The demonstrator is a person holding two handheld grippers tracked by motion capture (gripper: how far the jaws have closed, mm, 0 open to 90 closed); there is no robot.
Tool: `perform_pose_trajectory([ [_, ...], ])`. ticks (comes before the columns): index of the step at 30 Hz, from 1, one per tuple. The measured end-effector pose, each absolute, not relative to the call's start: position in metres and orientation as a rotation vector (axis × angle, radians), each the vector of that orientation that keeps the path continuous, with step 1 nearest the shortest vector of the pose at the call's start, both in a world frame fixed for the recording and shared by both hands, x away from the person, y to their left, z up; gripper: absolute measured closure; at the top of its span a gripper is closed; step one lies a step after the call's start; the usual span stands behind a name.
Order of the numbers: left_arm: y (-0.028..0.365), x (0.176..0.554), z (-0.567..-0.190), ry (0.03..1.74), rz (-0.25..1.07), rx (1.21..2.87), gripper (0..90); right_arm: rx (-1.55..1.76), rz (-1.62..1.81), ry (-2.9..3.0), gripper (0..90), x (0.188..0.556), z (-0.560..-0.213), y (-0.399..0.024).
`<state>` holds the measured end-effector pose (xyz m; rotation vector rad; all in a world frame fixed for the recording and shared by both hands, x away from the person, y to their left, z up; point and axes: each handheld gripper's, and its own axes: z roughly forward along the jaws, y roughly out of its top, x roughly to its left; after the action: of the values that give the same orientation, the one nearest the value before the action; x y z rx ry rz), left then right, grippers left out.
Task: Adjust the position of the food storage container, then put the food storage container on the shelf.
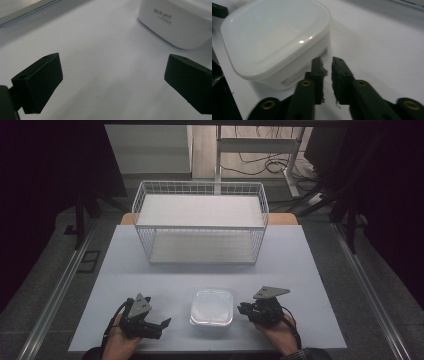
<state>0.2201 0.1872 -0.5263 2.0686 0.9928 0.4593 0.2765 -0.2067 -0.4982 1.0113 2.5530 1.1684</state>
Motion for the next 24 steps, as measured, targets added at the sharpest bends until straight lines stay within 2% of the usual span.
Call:
perform_pose_trajectory([
  [1, 0.187, 0.220, -0.526, 0.994, 0.456, 2.067, 1.5, 1.006, 1.154, 2.550, 60.9, 0.275, -0.498, -0.210],
  [2, 0.187, 0.220, -0.526, 0.994, 0.456, 2.067, 1.5, 1.006, 1.154, 2.550, 60.9, 0.275, -0.498, -0.210],
  [3, 0.187, 0.220, -0.526, 0.995, 0.457, 2.067, 1.5, 0.990, 1.146, 2.542, 45.1, 0.274, -0.498, -0.212],
  [4, 0.187, 0.220, -0.526, 0.996, 0.456, 2.067, 1.5, 0.977, 1.132, 2.536, 37.8, 0.274, -0.498, -0.214],
  [5, 0.187, 0.220, -0.526, 0.996, 0.456, 2.067, 1.5, 0.977, 1.132, 2.536, 37.8, 0.274, -0.498, -0.214],
  [6, 0.187, 0.220, -0.526, 1.000, 0.451, 2.065, 1.5, 0.967, 1.098, 2.509, 27.9, 0.273, -0.500, -0.218],
  [7, 0.187, 0.220, -0.526, 1.000, 0.451, 2.065, 1.5, 0.967, 1.098, 2.509, 27.9, 0.273, -0.500, -0.218],
  [9, 0.187, 0.220, -0.526, 1.010, 0.433, 2.053, 1.5, 0.977, 1.111, 2.485, 18.5, 0.273, -0.501, -0.222],
  [14, 0.187, 0.221, -0.525, 1.020, 0.411, 2.049, 0.8, 0.996, 1.128, 2.475, 16.3, 0.272, -0.497, -0.224],
  [20, 0.182, 0.220, -0.522, 0.990, 0.357, 2.030, 2.0, 1.055, 1.142, 2.481, 17.8, 0.272, -0.491, -0.224],
  [24, 0.177, 0.219, -0.518, 0.970, 0.368, 2.037, 4.2, 1.064, 1.149, 2.479, 18.7, 0.271, -0.488, -0.223],
])
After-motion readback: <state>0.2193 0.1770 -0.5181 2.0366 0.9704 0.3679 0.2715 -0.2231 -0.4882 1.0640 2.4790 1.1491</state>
